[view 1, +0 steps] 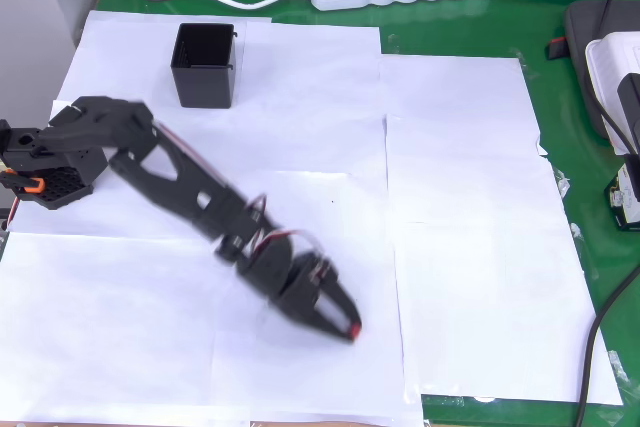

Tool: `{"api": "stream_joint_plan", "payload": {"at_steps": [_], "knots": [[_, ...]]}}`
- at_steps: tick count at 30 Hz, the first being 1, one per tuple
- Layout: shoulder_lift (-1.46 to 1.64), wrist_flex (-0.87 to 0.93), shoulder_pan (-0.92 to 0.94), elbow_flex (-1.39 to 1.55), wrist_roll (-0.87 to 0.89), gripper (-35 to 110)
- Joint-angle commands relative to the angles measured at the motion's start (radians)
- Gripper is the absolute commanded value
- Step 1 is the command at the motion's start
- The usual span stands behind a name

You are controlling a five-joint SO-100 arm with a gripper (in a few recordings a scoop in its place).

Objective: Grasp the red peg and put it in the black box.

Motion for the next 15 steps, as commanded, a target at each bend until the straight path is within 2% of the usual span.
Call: {"api": "stream_joint_plan", "payload": {"at_steps": [1, 15], "knots": [[-0.281, 0.221, -0.103, 0.201, 0.078, 0], [-0.503, 1.204, -0.482, 0.798, 0.210, 0]]}}
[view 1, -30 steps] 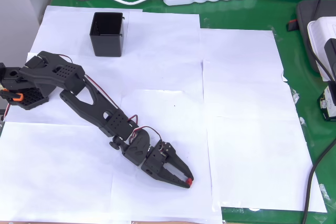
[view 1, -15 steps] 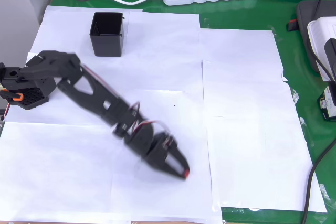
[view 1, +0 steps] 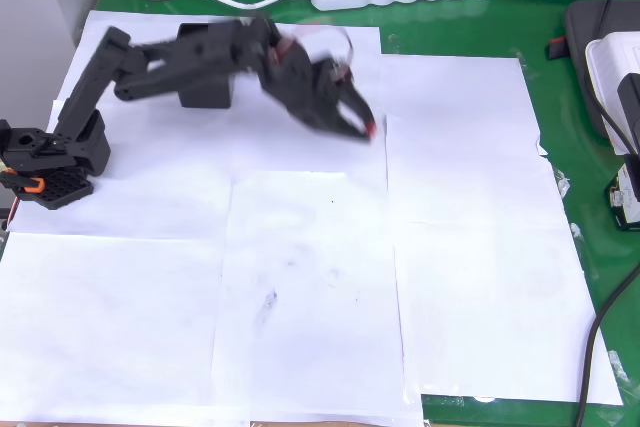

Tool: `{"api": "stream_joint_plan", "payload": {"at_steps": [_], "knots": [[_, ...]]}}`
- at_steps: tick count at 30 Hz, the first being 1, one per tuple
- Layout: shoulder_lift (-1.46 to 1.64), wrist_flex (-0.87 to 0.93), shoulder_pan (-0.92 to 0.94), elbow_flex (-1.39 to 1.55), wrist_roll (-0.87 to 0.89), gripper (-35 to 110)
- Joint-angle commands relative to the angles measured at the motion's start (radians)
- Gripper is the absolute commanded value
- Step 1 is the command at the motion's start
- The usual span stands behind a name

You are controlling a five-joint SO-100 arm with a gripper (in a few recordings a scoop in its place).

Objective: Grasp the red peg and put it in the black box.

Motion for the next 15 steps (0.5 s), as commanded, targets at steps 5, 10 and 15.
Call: {"api": "stream_joint_plan", "payload": {"at_steps": [5, 10, 15], "knots": [[-0.160, 0.454, -0.204, 0.449, 0.034, 0], [-0.219, 0.476, -0.347, 0.344, 0.140, 0], [-0.311, 0.476, -0.477, 0.018, 0.213, 0]]}}
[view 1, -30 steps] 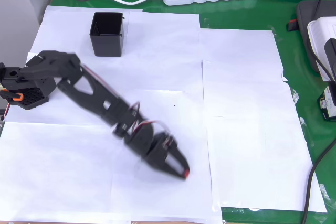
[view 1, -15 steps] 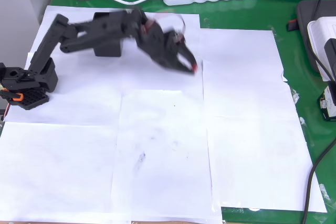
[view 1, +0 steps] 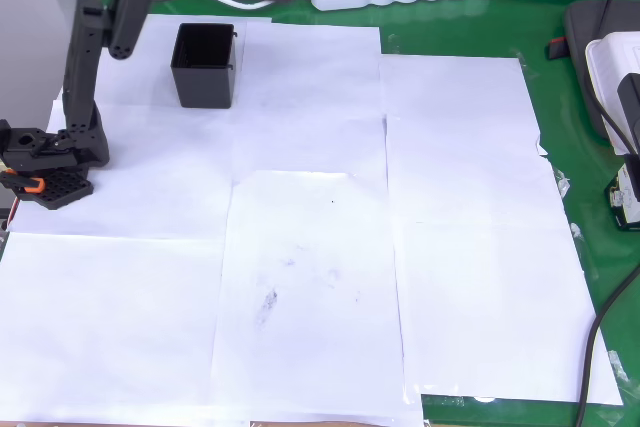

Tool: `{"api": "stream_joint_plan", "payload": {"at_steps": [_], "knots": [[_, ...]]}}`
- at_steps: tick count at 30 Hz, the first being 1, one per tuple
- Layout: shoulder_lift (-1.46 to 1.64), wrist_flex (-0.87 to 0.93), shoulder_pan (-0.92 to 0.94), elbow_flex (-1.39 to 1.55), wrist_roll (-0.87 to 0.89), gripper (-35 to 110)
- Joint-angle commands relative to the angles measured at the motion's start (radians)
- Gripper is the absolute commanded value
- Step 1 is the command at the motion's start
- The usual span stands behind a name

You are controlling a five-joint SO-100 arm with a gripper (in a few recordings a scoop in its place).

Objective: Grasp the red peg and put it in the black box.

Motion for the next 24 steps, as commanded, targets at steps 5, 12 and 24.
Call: {"api": "stream_joint_plan", "payload": {"at_steps": [5, 12, 24], "knots": [[-0.247, 0.077, -0.179, -0.561, 0.048, 0], [-0.365, -0.048, -0.291, -0.937, 0.081, 0], [-0.270, -0.095, -0.345, -1.002, 0.150, 1]]}}
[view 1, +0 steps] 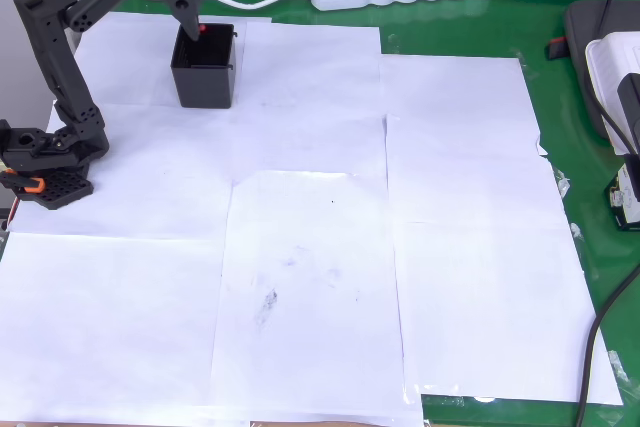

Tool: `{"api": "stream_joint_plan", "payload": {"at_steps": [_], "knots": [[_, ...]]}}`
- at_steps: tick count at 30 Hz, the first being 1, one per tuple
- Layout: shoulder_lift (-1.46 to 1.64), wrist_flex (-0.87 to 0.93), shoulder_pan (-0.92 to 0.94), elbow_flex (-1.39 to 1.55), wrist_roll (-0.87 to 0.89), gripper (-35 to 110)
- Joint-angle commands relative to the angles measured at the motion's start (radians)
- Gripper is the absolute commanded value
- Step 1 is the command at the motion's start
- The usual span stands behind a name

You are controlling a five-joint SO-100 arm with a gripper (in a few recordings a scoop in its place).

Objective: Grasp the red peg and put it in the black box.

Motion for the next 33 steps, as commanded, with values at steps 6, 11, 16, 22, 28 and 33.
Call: {"api": "stream_joint_plan", "payload": {"at_steps": [6, 11, 16, 22, 28, 33], "knots": [[0.057, -0.028, -0.006, 0.011, 0.003, 22], [0.084, -0.011, -0.008, 0.018, 0.041, 34], [0.089, 0.000, 0.005, 0.018, 0.028, 34], [0.089, 0.028, 0.014, 0.051, 0.008, 34], [-0.003, 0.077, 0.067, 0.078, -0.003, 0], [-0.232, 0.115, 0.201, 0.023, -0.213, 0]]}}
